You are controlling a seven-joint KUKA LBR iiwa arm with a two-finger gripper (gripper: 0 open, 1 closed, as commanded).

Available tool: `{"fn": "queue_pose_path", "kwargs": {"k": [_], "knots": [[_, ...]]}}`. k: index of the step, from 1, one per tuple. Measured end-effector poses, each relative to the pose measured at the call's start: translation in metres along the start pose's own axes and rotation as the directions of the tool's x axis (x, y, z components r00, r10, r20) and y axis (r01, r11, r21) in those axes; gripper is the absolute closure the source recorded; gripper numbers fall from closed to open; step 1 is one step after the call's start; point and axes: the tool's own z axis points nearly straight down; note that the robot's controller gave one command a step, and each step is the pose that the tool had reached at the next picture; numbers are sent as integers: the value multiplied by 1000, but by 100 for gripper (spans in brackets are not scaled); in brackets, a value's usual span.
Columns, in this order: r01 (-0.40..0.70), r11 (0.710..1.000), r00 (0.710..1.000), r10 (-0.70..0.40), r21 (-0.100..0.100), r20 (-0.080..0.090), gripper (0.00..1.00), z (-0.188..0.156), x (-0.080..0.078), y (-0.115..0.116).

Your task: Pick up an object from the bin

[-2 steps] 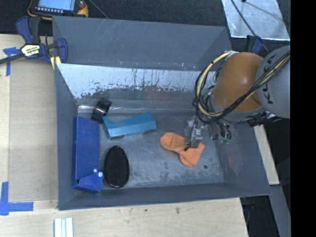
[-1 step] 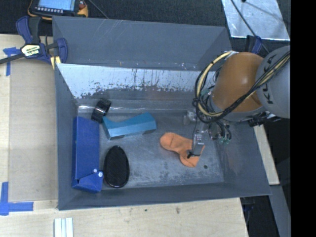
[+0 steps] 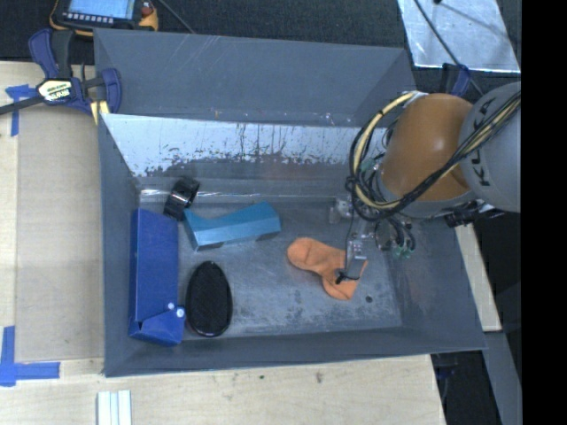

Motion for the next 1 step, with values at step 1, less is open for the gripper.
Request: {"fn": "queue_pose_path", "kwargs": {"k": [1], "knots": [[-46, 999, 999, 46, 0, 0, 0, 19, 12, -2]]}}
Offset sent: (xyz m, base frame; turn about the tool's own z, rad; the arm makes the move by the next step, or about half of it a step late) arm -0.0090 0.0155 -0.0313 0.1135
